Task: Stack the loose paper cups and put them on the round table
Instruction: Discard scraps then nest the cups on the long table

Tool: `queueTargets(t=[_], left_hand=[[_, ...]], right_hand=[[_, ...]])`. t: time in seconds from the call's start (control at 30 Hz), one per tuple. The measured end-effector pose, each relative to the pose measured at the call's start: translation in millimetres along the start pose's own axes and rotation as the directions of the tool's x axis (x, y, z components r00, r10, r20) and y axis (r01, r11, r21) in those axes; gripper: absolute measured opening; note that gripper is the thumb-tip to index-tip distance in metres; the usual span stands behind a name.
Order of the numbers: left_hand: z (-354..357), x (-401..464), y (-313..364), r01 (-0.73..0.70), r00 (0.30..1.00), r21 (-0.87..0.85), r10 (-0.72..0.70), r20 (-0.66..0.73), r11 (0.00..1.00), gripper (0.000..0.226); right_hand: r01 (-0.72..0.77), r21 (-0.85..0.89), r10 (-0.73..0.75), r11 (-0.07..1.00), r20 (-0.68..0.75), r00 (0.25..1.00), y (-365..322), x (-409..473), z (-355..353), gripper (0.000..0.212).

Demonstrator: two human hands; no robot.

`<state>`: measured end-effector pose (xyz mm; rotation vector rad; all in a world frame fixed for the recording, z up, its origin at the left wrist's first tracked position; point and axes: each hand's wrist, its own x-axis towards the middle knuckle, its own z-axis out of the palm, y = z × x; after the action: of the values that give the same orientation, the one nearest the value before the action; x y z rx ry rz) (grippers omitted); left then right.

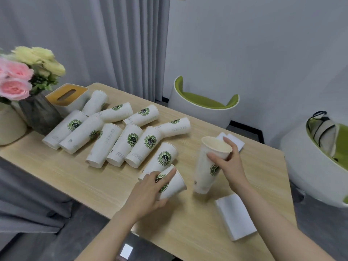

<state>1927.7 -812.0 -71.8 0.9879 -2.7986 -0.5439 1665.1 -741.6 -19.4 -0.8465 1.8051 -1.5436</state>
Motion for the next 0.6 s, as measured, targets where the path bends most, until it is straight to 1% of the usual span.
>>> queueTargets(t=[0.1,0.17,0.2,0.33,0.43,0.53,0.6], left_hand=[[2.7,2.0,3.2,-0.024,1.0,0.004,0.024,-0.006,1.0,0.094],[3.3,3.1,4.6,-0.032,0.999,-0.01,0.032,-0.011,0.999,0.094],[3.1,3.4,5.1,-0.034,0.999,-0.017,0.034,-0.012,0.999,0.094],[0.9,4.1,7.1,-0.052,0.998,-0.05,0.051,-0.025,0.997,0.093],[-1.0,3.7,9.5,-0.071,0.997,-0.055,0.069,-0.027,0.996,0.093],[-2.0,2.1,11.6,-0.082,0.996,-0.073,0.079,-0.042,0.994,0.092],[-2.5,0.5,10.9,-0.088,0.995,-0.06,0.084,-0.059,0.994,0.091]], right_hand=[[-0.061,0.205,0.085,0.977,-0.113,0.99,-5.1,3.0,-10.5,0.085],[-0.098,0.326,0.147,0.94,-0.13,0.981,-7.2,4.3,-16.0,0.088],[-0.109,0.358,0.166,0.927,-0.13,0.977,-7.2,4.4,-18.2,0.087],[-0.159,0.445,0.221,0.882,-0.092,0.971,0.0,2.4,-18.9,0.085],[-0.197,0.466,0.255,0.863,-0.065,0.965,5.0,-3.6,-9.8,0.081],[-0.236,0.484,0.266,0.843,0.007,0.964,9.6,-12.2,2.9,0.073],[-0.284,0.484,0.296,0.828,0.053,0.954,12.8,-17.6,11.7,0.075]])
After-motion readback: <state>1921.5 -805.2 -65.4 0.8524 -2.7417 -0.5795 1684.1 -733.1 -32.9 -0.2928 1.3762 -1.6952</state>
